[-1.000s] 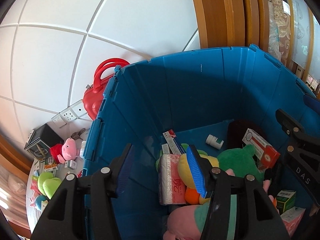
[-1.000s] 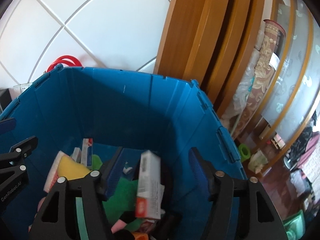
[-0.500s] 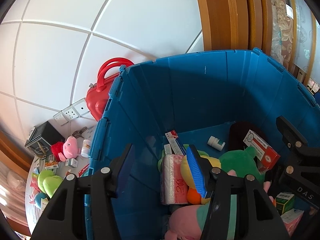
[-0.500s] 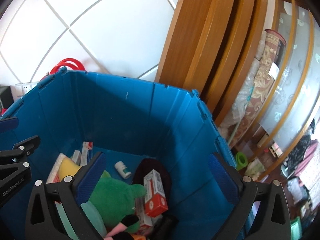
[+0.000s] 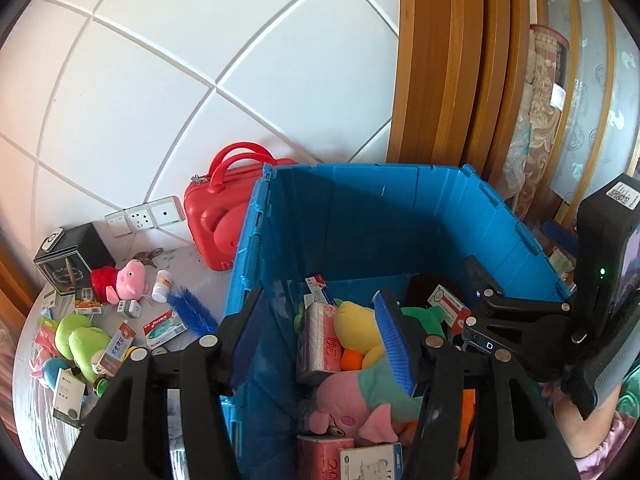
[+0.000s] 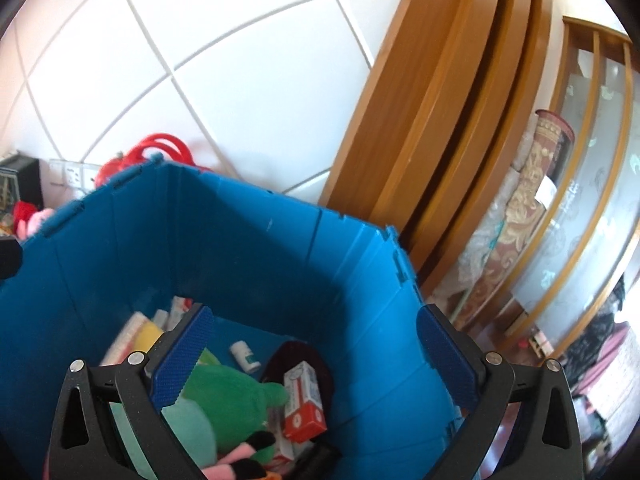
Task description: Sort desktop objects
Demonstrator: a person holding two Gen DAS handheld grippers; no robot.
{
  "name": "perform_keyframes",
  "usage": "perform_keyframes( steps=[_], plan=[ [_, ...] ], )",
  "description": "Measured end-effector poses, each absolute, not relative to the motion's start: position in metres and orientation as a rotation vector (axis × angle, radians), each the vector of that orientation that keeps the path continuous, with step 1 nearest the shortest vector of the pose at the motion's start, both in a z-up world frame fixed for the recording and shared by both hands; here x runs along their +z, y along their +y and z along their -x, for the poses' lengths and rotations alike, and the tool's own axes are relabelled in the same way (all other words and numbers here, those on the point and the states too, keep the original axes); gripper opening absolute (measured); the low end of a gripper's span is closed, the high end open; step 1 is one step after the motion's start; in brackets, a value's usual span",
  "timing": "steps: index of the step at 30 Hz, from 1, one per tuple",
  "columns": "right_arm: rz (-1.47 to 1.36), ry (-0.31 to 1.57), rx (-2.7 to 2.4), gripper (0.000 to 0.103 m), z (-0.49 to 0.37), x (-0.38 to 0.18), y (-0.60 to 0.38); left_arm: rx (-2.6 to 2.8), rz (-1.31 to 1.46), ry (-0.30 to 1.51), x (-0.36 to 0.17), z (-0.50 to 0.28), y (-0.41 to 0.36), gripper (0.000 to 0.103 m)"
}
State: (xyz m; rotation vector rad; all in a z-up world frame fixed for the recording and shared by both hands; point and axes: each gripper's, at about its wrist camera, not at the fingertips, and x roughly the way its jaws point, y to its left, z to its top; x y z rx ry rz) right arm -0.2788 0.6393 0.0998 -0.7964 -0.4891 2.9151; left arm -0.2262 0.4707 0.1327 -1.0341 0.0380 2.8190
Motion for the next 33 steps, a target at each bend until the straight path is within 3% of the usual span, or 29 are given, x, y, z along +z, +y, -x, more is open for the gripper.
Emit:
perform_keyframes(
  steps=[7,12,20,25,33],
  plan=[
    [0.700,-0.432,2.984,0.103,0.232,0.140,0.625,2.952,0.840,-0.065,0.158,0.176,0.414,0.063],
    [0.663,-0.371,3.073,0.103,0.194,0.161,0.602,2.944,0.760,-0.171,0.146,0.147,0.364,0.063],
    [0.698,-0.155,3.253,0.103,0.138,0.169,0.541,3.043,0.808,-0.208,0.090,0.117,0.273,0.063],
    [0.726,-0.121,3.329,0.103,0.120,0.161,0.467,3.093,0.917,-0.334,0.044,0.109,0.183,0.063],
    [0.874,-0.073,3.398,0.103,0.132,0.120,0.345,3.126,1.167,-0.379,-0.029,0.089,0.034,0.063]
  ],
)
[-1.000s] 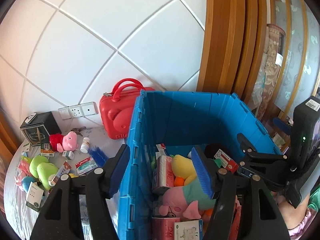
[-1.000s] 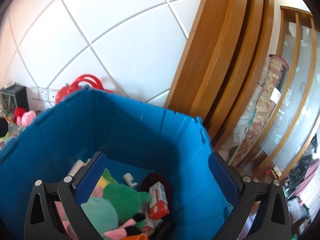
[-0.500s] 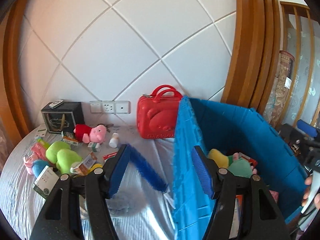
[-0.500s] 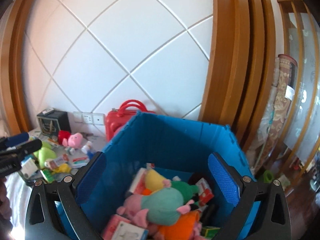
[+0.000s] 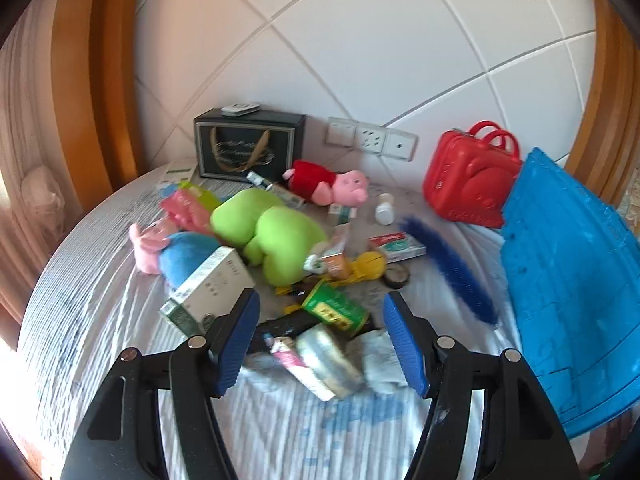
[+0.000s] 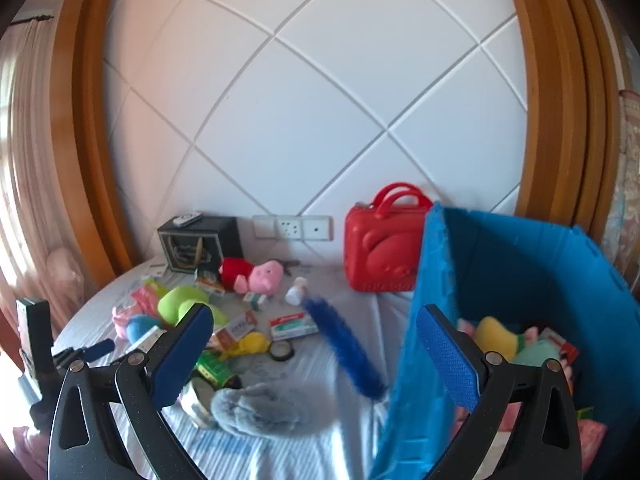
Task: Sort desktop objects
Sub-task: 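Move both tools back over the pile on the bed, then grasp a white-green medicine box with the left tool while the right tool grasps the green-labelled bottle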
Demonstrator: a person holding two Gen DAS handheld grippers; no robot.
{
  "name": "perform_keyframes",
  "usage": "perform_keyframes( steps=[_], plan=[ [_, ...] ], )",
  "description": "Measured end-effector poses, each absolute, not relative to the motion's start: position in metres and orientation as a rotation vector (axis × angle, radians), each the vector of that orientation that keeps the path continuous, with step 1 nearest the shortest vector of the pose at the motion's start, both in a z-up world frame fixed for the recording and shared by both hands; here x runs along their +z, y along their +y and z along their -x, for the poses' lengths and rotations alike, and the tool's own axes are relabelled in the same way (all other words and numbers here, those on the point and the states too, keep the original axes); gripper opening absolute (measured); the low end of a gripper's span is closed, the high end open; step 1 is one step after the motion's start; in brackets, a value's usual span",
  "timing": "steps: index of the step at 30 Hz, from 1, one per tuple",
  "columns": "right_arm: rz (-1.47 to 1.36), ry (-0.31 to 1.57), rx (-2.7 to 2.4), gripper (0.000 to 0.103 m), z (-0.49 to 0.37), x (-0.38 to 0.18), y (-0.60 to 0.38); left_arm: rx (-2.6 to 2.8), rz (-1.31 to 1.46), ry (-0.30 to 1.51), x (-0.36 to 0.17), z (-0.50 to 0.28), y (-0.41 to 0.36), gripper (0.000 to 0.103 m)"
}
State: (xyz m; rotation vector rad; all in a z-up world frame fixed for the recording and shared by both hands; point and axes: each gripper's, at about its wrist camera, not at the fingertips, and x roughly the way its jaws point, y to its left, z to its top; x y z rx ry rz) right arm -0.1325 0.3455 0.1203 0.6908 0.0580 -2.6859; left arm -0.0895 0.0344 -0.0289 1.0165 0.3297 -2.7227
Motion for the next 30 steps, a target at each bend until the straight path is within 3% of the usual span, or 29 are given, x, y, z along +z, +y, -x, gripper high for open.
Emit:
perform_keyframes(
  steps=[12,23,28,29,30],
  plan=[
    [-1.196,0.116,-2.581,0.103,0.194,-0.028,0.247,-2.551,-1.291,0.273,-0.127,0.112,-0.126,0.063],
    [-1.334,0.314,-2.349,0.103,0.229,-0.101,0.169,-2.585,-1.498,0.286,-0.182,0.187,-0.118,0.063],
    [-1.345,0.445,-2.271,0.103,0.245,-0.133,0.132,-2.565,-1.553,0.379,-0.197,0.205,-0.103,0.062],
    [-1.355,0.465,-2.250,0.103,0.249,-0.140,0.126,-2.556,-1.555,0.379,-0.199,0.207,-0.098,0.049],
    [-1.369,0.480,-2.224,0.103,0.252,-0.148,0.120,-2.551,-1.562,0.357,-0.201,0.209,-0.091,0.047]
  ],
)
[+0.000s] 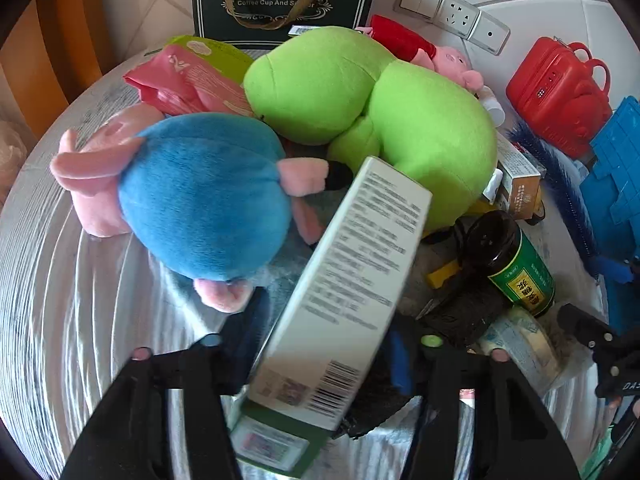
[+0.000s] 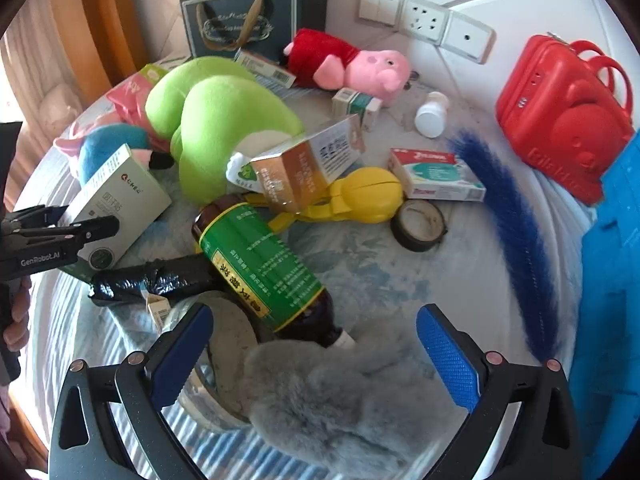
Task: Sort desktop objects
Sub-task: 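Grasp a white-green medicine box with the left tool while the right tool grasps the green-labelled bottle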
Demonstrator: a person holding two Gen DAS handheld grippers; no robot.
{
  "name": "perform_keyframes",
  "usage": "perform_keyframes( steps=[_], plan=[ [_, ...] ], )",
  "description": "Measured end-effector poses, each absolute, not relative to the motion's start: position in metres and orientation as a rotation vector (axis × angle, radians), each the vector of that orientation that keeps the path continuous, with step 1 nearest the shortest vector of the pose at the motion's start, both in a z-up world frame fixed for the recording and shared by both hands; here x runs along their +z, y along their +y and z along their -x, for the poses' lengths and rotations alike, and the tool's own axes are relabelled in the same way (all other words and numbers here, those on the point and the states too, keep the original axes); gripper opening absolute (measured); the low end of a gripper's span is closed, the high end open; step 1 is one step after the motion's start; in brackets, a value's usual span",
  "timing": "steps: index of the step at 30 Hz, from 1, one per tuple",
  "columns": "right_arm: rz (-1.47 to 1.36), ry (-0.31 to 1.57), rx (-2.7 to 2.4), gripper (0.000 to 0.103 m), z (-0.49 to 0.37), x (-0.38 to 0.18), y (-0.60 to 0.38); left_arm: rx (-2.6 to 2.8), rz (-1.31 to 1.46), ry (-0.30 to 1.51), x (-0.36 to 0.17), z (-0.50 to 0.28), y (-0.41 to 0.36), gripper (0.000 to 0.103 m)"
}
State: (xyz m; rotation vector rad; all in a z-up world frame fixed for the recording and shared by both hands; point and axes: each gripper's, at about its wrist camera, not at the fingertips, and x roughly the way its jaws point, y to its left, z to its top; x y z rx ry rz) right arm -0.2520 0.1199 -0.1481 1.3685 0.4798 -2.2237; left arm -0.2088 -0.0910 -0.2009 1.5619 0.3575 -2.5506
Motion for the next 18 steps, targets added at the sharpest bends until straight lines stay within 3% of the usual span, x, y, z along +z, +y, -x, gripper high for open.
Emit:
perform_keyframes(
  steps=[4,8,9,11,18],
  plan=[
    [-1.412,0.533,-2.168,0.103,0.262,-0.172,0.104,-2.523,-1.492,0.238,-0.200,0.208,-0.071,0.045],
    [-1.415,0.545,-2.147,0.101,0.268,-0.180,0.096,-2.495,-1.446,0.267,-0.195,0.204,-0.074,0.041],
    [-1.410,0.564,-2.149,0.096,0.269,-0.182,0.094,-2.493,-1.435,0.279,-0.193,0.203,-0.075,0.041],
    [-1.419,0.570,-2.121,0.076,0.273,-0.186,0.090,-2.494,-1.411,0.288,-0.191,0.202,-0.078,0.040],
    [-1.379,0.561,-2.106,0.064,0.278,-0.192,0.074,-2.515,-1.320,0.256,-0.172,0.194,-0.074,0.035]
  ],
)
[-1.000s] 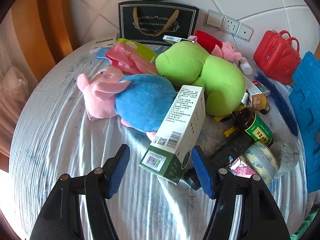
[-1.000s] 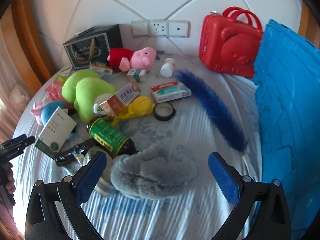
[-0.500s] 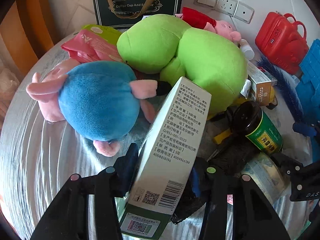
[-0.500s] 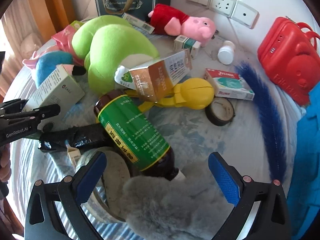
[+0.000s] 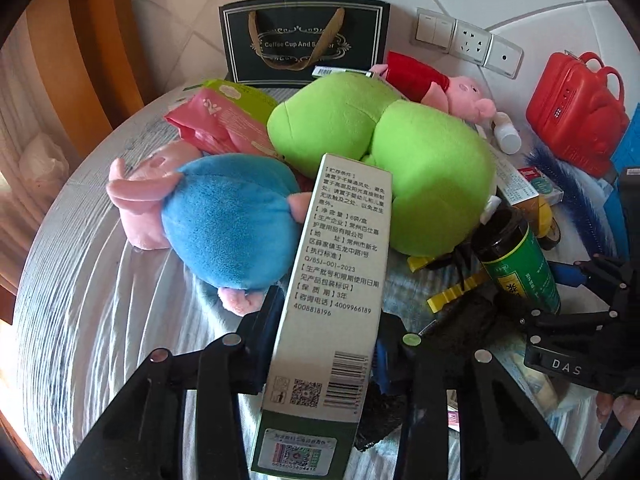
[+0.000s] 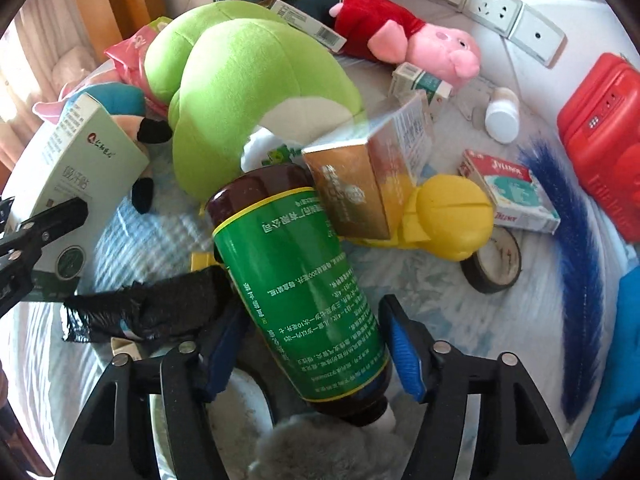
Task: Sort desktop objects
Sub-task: 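Grasp a white-green medicine box with the left tool while the right tool grasps the green-labelled bottle, then carry the box and bottle into the blue crate and open both tools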
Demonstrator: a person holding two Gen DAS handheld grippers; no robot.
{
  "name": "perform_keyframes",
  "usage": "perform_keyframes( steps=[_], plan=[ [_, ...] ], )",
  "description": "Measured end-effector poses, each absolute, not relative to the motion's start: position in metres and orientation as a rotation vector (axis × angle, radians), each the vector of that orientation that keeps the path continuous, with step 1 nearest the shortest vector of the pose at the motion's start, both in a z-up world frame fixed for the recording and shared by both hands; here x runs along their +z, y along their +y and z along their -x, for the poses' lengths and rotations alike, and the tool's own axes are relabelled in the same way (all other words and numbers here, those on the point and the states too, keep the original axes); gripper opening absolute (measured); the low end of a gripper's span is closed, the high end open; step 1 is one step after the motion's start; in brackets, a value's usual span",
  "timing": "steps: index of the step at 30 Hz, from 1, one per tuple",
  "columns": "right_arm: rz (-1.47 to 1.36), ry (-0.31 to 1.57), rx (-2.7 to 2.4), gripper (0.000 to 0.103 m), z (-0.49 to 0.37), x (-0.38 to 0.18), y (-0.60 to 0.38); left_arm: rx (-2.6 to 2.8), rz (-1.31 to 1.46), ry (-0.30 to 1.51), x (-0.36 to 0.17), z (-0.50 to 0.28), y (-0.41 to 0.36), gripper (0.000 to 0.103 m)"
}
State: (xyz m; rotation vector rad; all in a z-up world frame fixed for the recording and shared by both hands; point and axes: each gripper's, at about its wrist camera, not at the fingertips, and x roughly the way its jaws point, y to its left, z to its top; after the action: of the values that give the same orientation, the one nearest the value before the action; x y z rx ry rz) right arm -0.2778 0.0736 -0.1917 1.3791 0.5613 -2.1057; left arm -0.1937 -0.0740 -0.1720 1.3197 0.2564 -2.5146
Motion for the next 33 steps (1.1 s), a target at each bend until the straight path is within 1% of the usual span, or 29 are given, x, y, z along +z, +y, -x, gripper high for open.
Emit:
perform_keyframes(
  steps=[4,8,13,17,26,31,33],
  plan=[
    [-1.327,0.457,-2.127,0.059,0.267,-0.167,0.081,-2.571,-1.217,0.252,-0.141,0.181,-0.067,0.033],
    [-1.241,0.348,-2.176,0.056,0.253,-0.125,0.093,-2.635,-1.098,0.237,-0.106,0.164,-0.057,0.033],
    [-1.110,0.227,-2.258,0.056,0.227,-0.062,0.113,-2.721,-0.962,0.211,-0.057,0.136,-0.043,0.033],
    [-1.023,0.170,-2.314,0.056,0.209,-0.014,0.131,-2.778,-0.877,0.183,-0.024,0.117,-0.020,0.033],
    [-0.870,0.114,-2.469,0.056,0.162,0.084,0.209,-2.965,-0.728,0.143,0.044,0.093,0.065,0.033],
    [-0.798,0.065,-2.557,0.056,0.143,0.140,0.278,-3.088,-0.677,0.131,0.080,0.093,0.133,0.033],
    [-0.765,0.076,-2.611,0.056,0.139,0.157,0.306,-3.127,-0.662,0.119,0.095,0.096,0.163,0.033]
  ],
)
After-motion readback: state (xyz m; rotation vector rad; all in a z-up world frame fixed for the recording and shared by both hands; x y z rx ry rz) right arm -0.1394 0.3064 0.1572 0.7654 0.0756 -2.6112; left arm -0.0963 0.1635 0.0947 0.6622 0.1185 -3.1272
